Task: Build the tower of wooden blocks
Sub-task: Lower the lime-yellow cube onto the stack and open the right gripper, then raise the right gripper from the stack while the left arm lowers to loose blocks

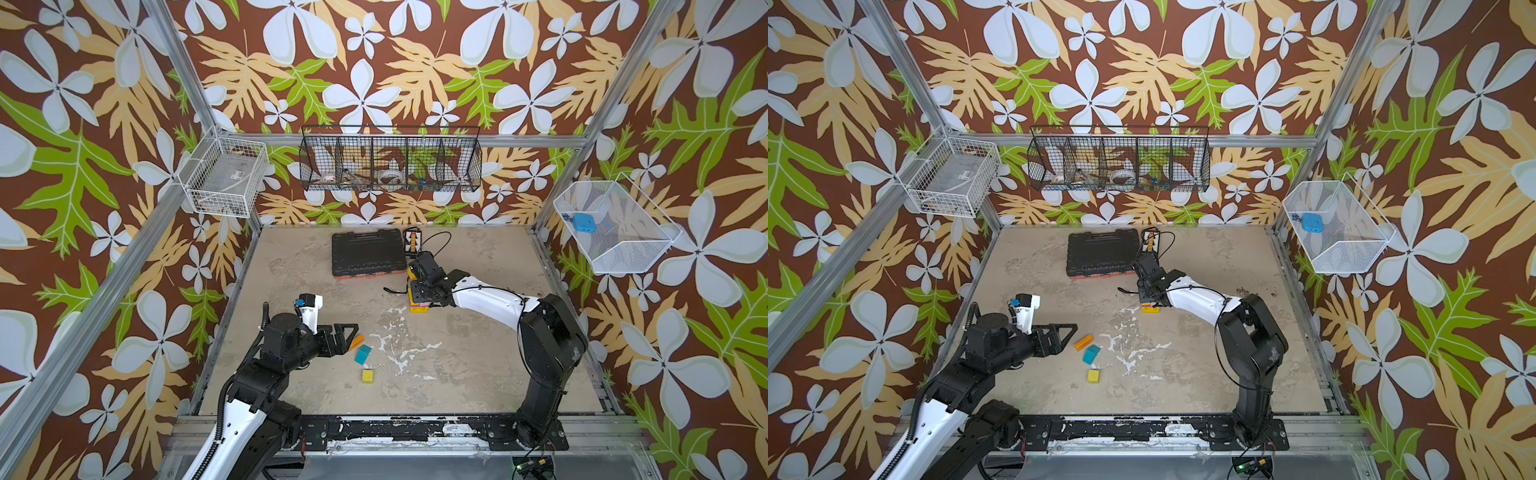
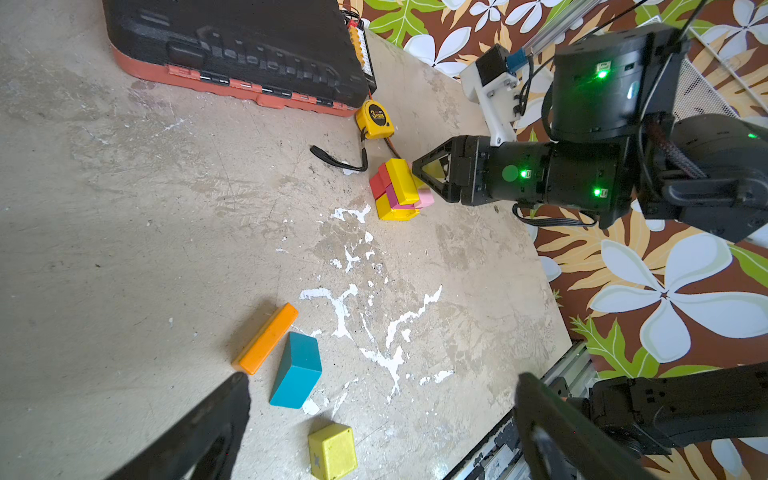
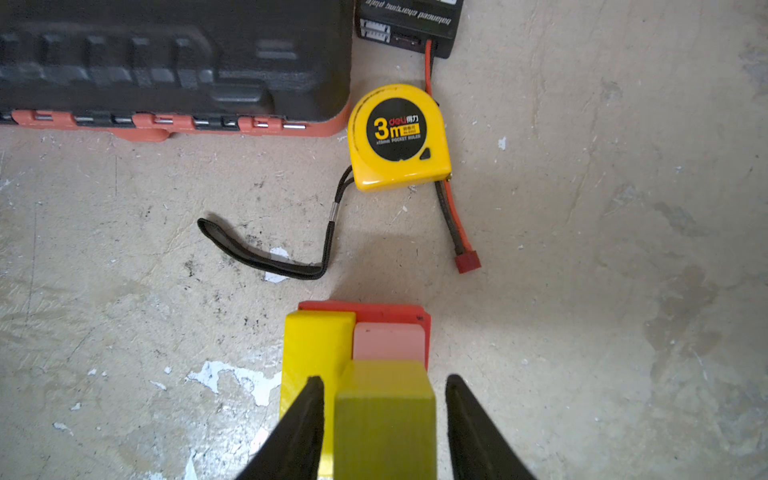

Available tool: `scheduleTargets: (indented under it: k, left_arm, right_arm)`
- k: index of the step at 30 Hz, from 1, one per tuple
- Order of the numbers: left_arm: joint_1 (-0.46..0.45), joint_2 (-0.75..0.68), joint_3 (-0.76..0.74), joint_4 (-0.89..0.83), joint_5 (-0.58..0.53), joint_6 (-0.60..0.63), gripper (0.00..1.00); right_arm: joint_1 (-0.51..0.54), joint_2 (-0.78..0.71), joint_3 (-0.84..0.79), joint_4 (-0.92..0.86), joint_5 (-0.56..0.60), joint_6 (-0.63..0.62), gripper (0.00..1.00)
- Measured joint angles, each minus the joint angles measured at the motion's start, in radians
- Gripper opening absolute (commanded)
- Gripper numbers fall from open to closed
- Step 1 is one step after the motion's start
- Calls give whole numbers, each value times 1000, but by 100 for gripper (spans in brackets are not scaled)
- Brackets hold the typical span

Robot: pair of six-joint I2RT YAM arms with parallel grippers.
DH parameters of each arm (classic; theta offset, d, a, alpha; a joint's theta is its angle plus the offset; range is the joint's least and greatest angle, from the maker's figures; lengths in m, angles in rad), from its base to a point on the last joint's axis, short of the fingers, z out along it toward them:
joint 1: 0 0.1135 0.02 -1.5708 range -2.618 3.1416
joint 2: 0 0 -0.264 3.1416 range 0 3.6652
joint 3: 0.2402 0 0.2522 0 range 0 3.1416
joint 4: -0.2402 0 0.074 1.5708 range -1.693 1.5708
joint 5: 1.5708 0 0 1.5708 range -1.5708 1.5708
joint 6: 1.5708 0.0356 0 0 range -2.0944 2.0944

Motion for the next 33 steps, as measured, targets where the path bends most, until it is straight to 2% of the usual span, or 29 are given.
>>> scheduleTargets:
  k: [7, 13, 21, 27, 29, 33]
  left_arm:
    - [0, 0, 0, 0, 0, 0, 100]
    - [0, 0, 0, 0, 0, 0, 100]
    - [0, 37, 41, -19, -14, -4, 100]
    - [0, 2, 201, -65, -142, -23, 100]
    - [0, -46, 192, -51, -149, -35, 100]
    - [0, -168, 71, 5, -190, -110, 100]
  right_arm:
    - [0, -50, -14, -12, 4, 4, 56]
    - [4, -251, -147, 22, 6, 29, 68]
    - [8, -634, -479, 206, 32, 52, 89]
    - [-50, -901, -742, 360, 108, 41, 97]
    - [-85, -956, -817, 410, 117, 28, 98]
    - [-199, -1009, -930, 487, 116, 13, 98]
